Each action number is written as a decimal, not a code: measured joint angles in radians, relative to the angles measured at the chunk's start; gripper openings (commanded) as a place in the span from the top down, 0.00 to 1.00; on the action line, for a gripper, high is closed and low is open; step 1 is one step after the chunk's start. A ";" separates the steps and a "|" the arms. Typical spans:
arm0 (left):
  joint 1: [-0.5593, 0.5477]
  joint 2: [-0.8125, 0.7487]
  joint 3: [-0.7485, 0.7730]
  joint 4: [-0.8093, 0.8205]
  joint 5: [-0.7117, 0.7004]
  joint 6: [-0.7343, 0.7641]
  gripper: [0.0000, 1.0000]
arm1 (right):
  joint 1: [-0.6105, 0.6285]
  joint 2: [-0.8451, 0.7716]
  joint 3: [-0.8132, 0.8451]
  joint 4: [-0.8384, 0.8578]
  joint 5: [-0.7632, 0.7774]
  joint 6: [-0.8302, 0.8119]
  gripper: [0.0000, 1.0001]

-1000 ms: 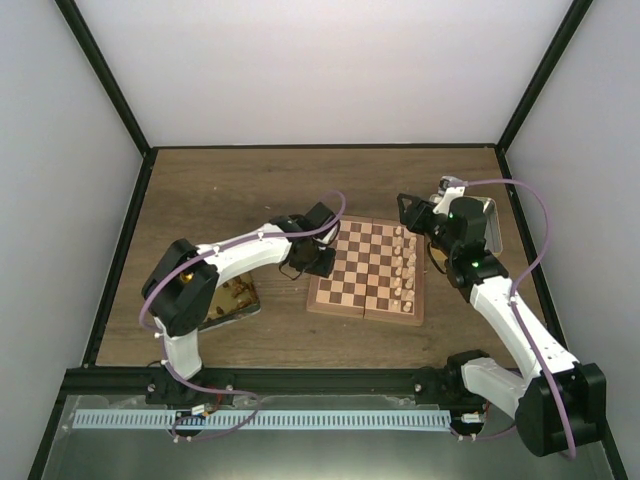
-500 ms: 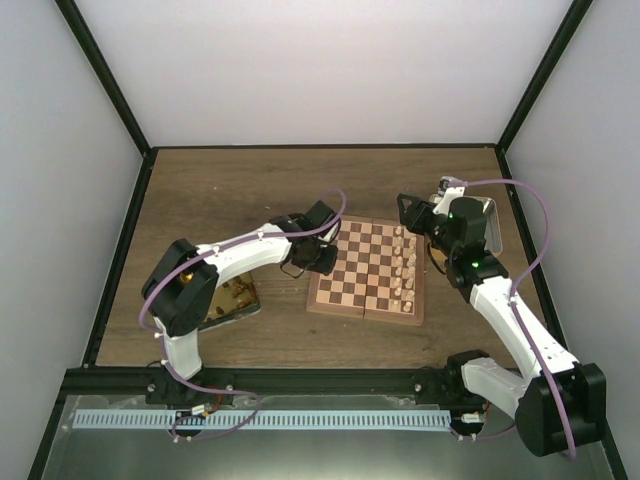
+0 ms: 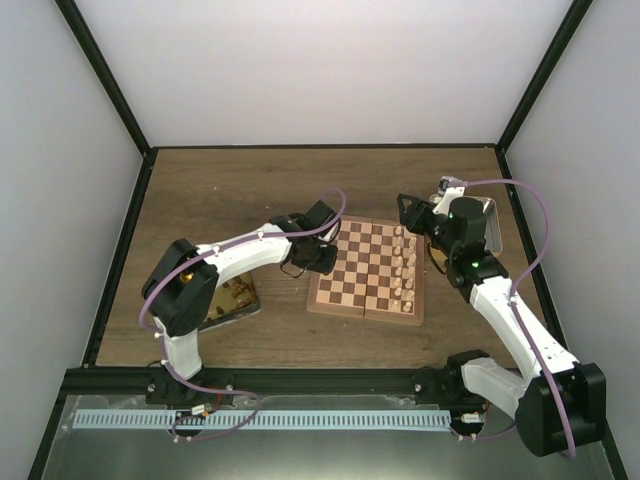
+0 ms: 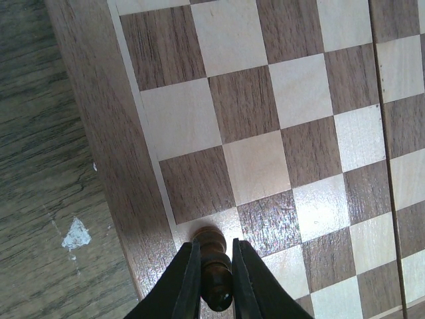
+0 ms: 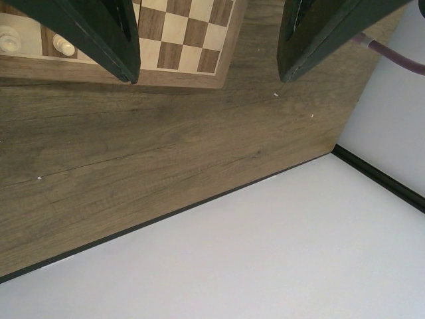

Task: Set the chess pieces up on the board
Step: Place the chess piece on the chessboard, then pick up the chess piece from the storage box.

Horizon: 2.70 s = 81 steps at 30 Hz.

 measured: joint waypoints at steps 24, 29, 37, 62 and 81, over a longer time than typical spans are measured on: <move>-0.021 0.000 0.001 -0.011 -0.031 0.000 0.79 | 0.000 0.000 -0.002 0.000 0.000 0.000 0.41; -0.021 0.001 0.001 -0.021 -0.030 0.009 0.57 | 0.000 0.003 -0.002 0.000 -0.001 0.000 0.41; -0.021 -0.017 0.009 -0.027 -0.044 0.013 0.32 | 0.000 0.005 -0.002 0.001 -0.004 0.000 0.40; 0.454 -0.588 -0.537 -0.073 -0.331 -0.234 0.56 | 0.001 0.150 0.008 0.004 -0.198 0.004 0.40; 0.487 -0.457 -0.584 -0.009 -0.251 -0.197 0.76 | 0.001 0.153 0.008 0.003 -0.196 0.004 0.40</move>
